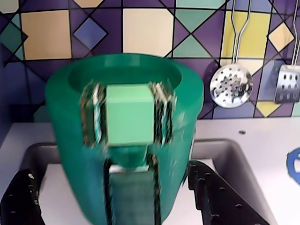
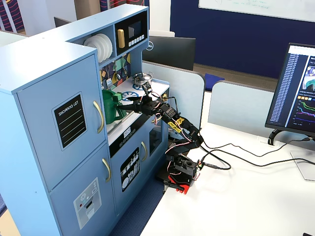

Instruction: Take off the lid from the green recipient and place it on the counter

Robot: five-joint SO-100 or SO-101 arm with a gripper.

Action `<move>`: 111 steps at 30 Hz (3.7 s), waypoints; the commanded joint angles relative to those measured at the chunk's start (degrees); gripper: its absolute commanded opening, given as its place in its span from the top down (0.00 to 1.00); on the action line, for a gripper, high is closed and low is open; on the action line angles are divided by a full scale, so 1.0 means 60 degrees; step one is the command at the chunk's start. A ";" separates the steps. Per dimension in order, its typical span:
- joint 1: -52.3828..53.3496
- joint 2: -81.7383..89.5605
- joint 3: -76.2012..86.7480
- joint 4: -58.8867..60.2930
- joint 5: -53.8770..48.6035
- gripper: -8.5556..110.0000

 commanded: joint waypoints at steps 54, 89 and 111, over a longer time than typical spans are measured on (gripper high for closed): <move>0.0190 -0.3208 -0.5376 -0.0103 -0.0688 0.93; 0.5229 -0.2754 0.1348 -0.4878 -0.0439 0.93; 0.5273 -0.4512 0.0615 -0.5537 -0.0645 0.88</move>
